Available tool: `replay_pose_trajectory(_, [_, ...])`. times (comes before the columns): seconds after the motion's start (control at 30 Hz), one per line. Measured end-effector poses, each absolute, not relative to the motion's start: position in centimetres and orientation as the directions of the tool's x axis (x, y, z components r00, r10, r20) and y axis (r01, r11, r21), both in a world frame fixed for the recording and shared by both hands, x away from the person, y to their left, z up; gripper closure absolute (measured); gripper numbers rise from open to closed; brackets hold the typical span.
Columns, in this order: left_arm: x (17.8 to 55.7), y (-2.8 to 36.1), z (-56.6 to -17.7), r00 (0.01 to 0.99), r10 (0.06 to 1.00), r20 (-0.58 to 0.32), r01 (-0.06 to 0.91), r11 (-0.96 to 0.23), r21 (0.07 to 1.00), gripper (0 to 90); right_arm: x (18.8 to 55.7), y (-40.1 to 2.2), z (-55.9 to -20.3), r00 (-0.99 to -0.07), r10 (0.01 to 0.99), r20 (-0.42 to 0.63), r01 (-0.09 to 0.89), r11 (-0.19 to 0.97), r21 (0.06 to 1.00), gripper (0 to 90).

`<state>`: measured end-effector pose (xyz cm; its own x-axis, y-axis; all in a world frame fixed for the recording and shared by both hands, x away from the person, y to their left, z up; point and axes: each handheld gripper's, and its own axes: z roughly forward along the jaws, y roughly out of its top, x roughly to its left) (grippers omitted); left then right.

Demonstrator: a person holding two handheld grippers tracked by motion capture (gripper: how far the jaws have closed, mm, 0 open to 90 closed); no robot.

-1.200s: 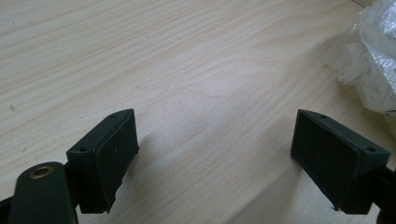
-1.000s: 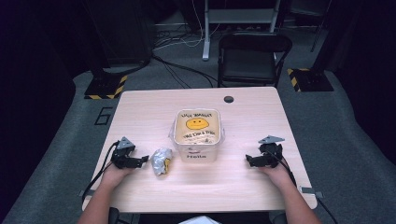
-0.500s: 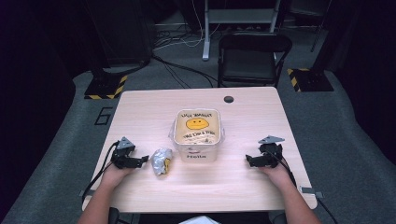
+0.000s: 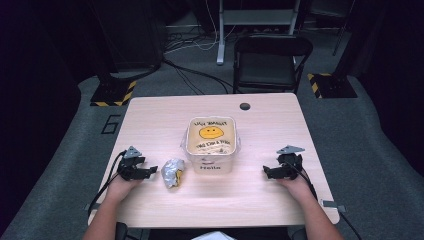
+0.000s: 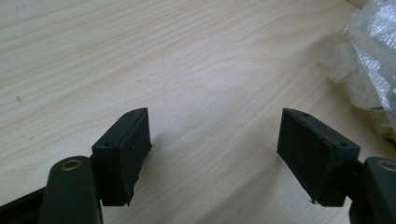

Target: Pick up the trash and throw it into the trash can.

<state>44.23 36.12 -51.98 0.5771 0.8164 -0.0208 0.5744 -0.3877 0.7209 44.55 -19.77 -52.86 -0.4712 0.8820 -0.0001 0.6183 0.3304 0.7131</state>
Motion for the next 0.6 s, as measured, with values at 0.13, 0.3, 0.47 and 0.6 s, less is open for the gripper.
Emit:
replay_pose_trajectory(0.13, [44.0,36.2,-51.3,0.553,0.833,-0.033,0.58,-0.357,0.732,27.4,44.5,-19.8,-52.9,-0.471,0.882,0.0,0.618,0.331,0.713,0.0])
replay_pose_trajectory(0.3, [43.6,36.7,-50.3,0.529,0.847,-0.056,0.583,-0.315,0.749,30.4,44.5,-19.8,-52.9,-0.471,0.882,0.0,0.618,0.33,0.713,0.0])
replay_pose_trajectory(0.47, [43.4,37.3,-49.4,0.489,0.869,-0.078,0.599,-0.27,0.754,31.5,44.5,-19.8,-52.9,-0.471,0.882,0.0,0.618,0.33,0.713,0.0])
replay_pose_trajectory(0.6, [43.1,37.3,-48.8,0.481,0.874,-0.071,0.6,-0.27,0.753,31.7,44.5,-19.8,-52.9,-0.471,0.882,0.0,0.618,0.331,0.713,0.0])
